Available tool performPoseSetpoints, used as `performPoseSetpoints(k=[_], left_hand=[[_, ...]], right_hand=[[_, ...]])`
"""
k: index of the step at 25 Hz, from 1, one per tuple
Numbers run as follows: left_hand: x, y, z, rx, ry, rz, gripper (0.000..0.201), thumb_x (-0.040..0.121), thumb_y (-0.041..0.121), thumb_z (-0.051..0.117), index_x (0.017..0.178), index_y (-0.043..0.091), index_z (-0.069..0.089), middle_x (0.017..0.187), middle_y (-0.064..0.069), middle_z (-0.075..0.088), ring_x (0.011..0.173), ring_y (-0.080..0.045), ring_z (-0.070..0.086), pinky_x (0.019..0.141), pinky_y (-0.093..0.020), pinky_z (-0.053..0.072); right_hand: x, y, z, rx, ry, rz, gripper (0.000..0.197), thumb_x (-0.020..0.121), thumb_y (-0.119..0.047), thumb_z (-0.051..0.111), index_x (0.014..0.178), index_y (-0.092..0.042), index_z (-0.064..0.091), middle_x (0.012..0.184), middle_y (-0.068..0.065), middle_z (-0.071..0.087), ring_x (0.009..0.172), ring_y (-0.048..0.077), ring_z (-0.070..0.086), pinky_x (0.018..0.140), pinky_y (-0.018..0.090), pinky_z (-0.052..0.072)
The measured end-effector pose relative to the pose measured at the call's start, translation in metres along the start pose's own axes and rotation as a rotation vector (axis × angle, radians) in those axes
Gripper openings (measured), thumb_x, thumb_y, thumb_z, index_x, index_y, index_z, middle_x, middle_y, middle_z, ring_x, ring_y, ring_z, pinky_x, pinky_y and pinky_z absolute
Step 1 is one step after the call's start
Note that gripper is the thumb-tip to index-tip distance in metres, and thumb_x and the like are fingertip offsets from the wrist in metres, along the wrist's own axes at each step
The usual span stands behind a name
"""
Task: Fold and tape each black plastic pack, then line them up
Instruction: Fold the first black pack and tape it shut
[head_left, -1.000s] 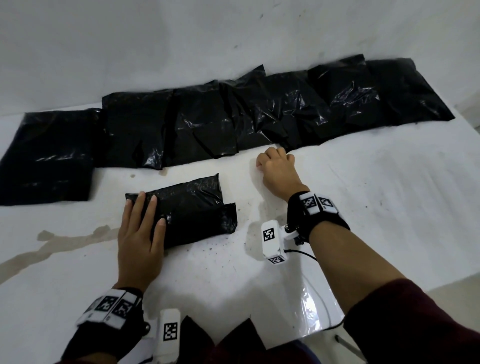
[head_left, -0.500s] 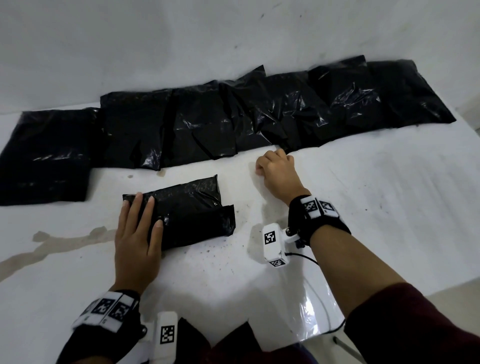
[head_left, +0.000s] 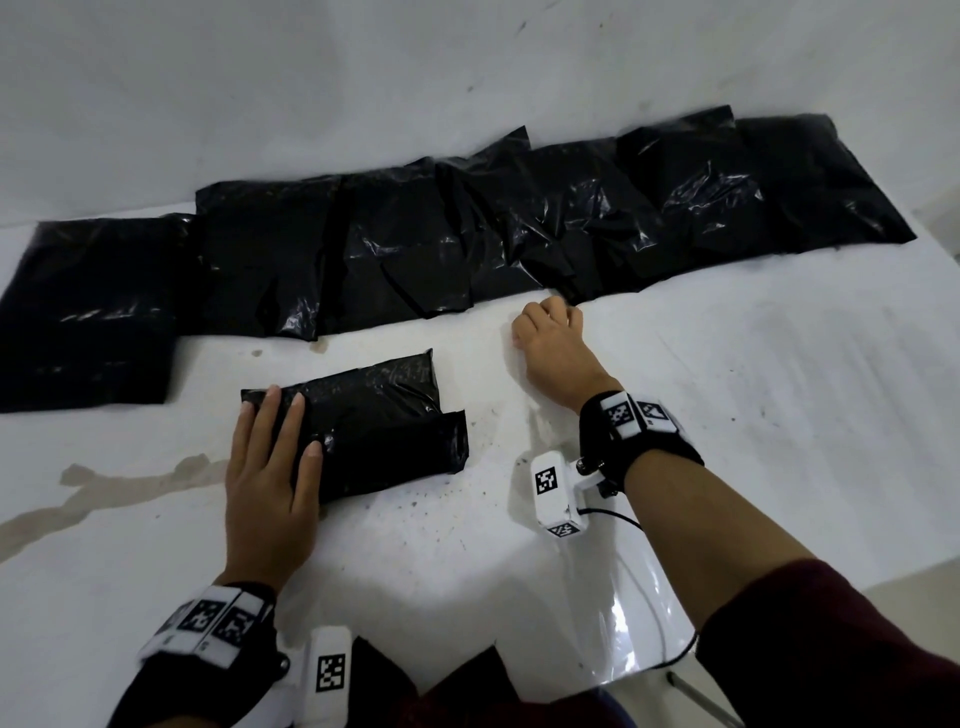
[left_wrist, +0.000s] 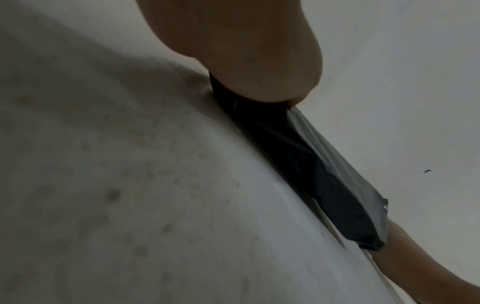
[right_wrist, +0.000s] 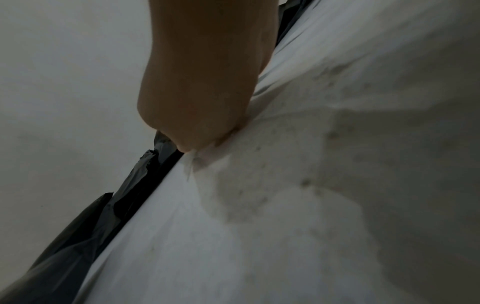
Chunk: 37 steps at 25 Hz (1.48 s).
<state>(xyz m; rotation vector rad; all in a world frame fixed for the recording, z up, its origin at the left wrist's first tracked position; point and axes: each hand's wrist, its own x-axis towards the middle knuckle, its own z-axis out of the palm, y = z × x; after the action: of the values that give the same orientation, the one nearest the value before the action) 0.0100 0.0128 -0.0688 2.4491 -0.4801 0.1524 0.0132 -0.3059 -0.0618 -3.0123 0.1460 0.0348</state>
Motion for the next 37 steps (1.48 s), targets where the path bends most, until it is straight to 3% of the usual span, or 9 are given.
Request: performPoseSetpoints(k=[4,7,9,13,17,21,24,30,37], left_hand=[[0.001,0.001,0.001,0.004,0.007,-0.007,0.059,0.092,0.038,0.028,0.14,0.005,0.038,0.152,-0.009,0.027,0.143,-0.023,0.011,0.116,-0.026,0.005],[0.002,0.0,0.002,0.007,0.006,0.001,0.059,0.093,0.037,0.028,0.14,0.005,0.038,0.152,-0.009,0.026,0.143,-0.024,0.011,0.115,-0.02,0.002],[0.002,0.0,0.001,0.005,0.008,0.004,0.059,0.093,0.038,0.028,0.14,0.005,0.038,0.152,-0.009,0.026,0.143,-0.024,0.011,0.115,-0.019,0.002],[0.001,0.001,0.001,0.004,0.011,0.009,0.059,0.093,0.037,0.028,0.14,0.004,0.038,0.152,-0.01,0.026,0.143,-0.025,0.012,0.115,-0.021,0.003],[0.002,0.0,0.001,0.011,0.017,0.021,0.057,0.093,0.035,0.029,0.139,0.003,0.039,0.151,-0.011,0.027,0.142,-0.027,0.014,0.115,-0.018,0.002],[0.001,0.001,0.001,0.009,0.024,0.015,0.058,0.093,0.036,0.028,0.14,0.004,0.039,0.151,-0.01,0.027,0.143,-0.026,0.013,0.116,-0.021,0.004],[0.0,0.002,0.001,0.017,0.023,0.017,0.058,0.093,0.037,0.028,0.14,0.005,0.039,0.151,-0.01,0.027,0.143,-0.026,0.013,0.116,-0.024,0.005],[-0.001,0.001,0.002,0.014,0.034,0.025,0.06,0.092,0.039,0.027,0.14,0.006,0.038,0.152,-0.008,0.026,0.143,-0.024,0.011,0.114,-0.019,0.001],[-0.001,0.001,0.0,0.023,0.027,0.073,0.062,0.091,0.04,0.024,0.14,0.005,0.038,0.152,-0.011,0.027,0.142,-0.027,0.013,0.116,-0.033,0.007]], right_hand=[[-0.003,0.004,-0.004,0.123,0.094,0.003,0.023,0.085,0.005,0.04,0.097,-0.006,0.056,0.119,0.009,0.049,0.11,0.026,0.033,0.087,0.033,0.015],[-0.002,0.007,-0.01,0.177,0.021,0.014,0.027,0.091,-0.003,0.045,0.113,-0.014,0.055,0.118,0.002,0.048,0.112,0.023,0.037,0.082,0.029,0.011],[-0.003,0.008,-0.011,0.182,0.023,-0.007,0.026,0.091,-0.006,0.049,0.114,-0.012,0.058,0.117,0.003,0.051,0.112,0.024,0.04,0.079,0.028,0.009],[-0.001,0.007,-0.009,0.205,0.078,-0.04,0.015,0.086,0.002,0.053,0.091,-0.006,0.065,0.1,0.008,0.058,0.104,0.029,0.046,0.079,0.029,0.009],[0.001,0.005,-0.008,0.23,0.096,-0.051,0.019,0.082,0.007,0.051,0.084,-0.007,0.064,0.094,0.004,0.058,0.1,0.026,0.045,0.074,0.028,0.008],[-0.002,0.006,-0.017,0.315,0.041,-0.059,0.025,0.078,0.012,0.046,0.078,-0.009,0.059,0.084,-0.006,0.053,0.102,0.019,0.042,0.079,0.033,0.017],[-0.01,0.005,-0.023,0.373,0.043,-0.026,0.032,0.072,0.016,0.045,0.071,-0.015,0.049,0.078,-0.007,0.052,0.1,0.017,0.043,0.079,0.032,0.019],[-0.025,0.006,-0.032,0.467,0.13,0.061,0.028,0.075,0.018,0.046,0.077,-0.006,0.06,0.078,0.002,0.057,0.093,0.015,0.043,0.083,0.03,0.022],[-0.053,-0.006,-0.044,0.457,0.173,0.096,0.035,0.075,0.019,0.042,0.073,-0.015,0.049,0.071,-0.001,0.05,0.087,0.014,0.036,0.083,0.032,0.025]])
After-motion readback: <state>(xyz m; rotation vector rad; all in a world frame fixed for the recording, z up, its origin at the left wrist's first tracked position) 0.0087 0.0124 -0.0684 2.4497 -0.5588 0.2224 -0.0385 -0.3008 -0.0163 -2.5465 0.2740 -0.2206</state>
